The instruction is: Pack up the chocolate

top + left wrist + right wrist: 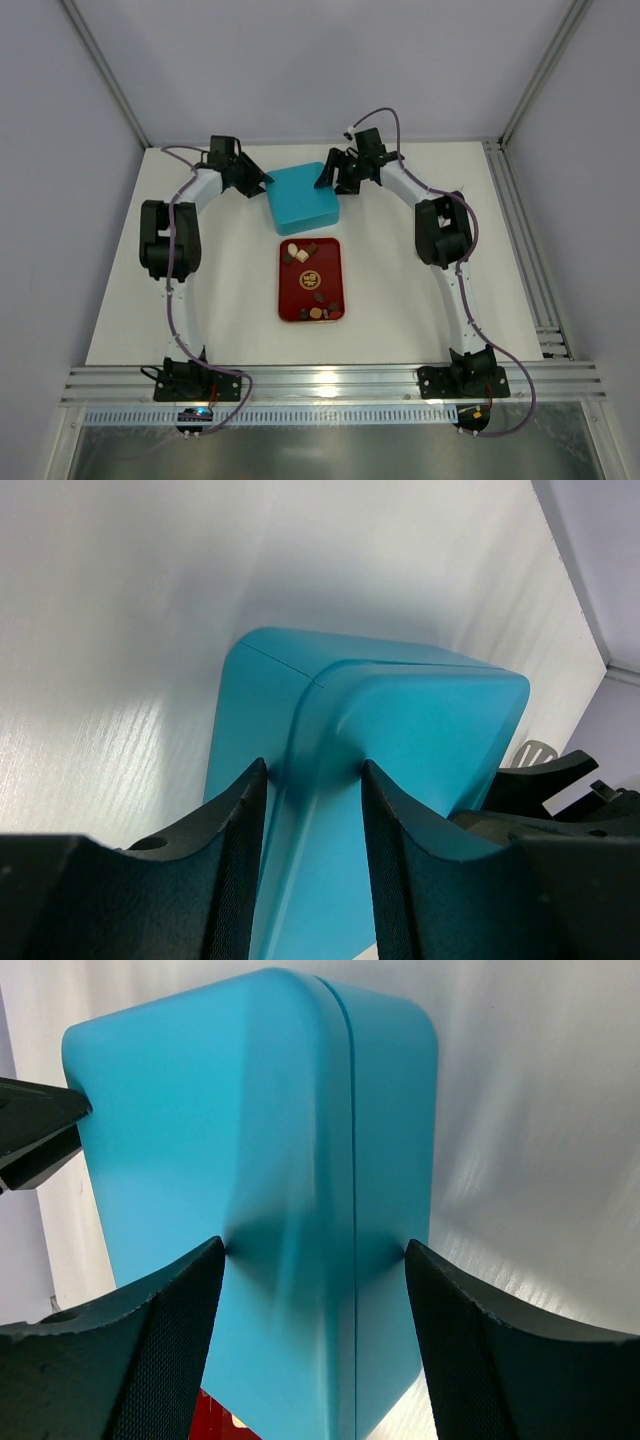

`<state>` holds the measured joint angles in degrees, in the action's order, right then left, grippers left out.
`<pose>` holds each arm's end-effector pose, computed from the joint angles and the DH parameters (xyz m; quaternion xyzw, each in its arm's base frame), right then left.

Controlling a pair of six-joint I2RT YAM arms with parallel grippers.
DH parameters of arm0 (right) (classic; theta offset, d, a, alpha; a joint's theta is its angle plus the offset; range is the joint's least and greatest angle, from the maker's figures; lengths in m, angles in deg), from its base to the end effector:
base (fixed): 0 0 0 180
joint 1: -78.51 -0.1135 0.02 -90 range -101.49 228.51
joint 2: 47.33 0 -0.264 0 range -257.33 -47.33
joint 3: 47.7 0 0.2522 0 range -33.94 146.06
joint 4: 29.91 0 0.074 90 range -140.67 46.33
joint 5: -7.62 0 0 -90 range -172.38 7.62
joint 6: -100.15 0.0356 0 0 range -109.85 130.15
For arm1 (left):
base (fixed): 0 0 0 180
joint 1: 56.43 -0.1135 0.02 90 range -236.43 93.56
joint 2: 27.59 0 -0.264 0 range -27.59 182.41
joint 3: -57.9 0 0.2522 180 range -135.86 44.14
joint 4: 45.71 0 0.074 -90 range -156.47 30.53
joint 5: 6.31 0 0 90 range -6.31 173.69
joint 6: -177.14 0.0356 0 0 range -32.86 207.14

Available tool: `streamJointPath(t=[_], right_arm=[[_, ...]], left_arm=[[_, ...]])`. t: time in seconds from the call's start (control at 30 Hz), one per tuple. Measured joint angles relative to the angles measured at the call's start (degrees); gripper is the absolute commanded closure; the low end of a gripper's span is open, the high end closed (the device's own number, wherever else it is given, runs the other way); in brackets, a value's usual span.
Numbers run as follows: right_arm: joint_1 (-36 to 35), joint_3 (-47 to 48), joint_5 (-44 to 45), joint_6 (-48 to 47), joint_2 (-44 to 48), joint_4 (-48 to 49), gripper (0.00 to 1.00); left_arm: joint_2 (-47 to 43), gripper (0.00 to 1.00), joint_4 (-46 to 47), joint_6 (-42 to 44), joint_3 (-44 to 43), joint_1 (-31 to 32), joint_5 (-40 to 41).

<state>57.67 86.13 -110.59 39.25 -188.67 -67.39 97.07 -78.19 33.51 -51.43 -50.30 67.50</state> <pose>0.5087 0.2116 0.1710 -0.0285 0.9004 0.3608 0.2415 0.4822 -0.0618 0.1838 -0.3256 0.8659 -0.2914 0.2435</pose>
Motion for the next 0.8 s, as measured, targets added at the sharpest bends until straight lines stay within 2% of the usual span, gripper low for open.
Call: streamJointPath(t=[0.13, 0.6, 0.8], right_arm=[[-0.5, 1.3, 1.5, -1.0, 0.0, -2.1, 0.27], [-1.8, 4.5, 4.6, -3.3, -0.4, -7.3, 0.27], [-1.8, 4.5, 4.6, -3.4, -0.4, -7.3, 0.35]], left_arm=[[0.4, 0.66, 0.3, -0.2, -0.3, 0.0, 0.2], [1.9, 0.75, -0.8, -0.6, -3.1, 0.4, 2.8], [2.0, 0.77, -0.9, -0.2, -3.3, 0.4, 3.2]])
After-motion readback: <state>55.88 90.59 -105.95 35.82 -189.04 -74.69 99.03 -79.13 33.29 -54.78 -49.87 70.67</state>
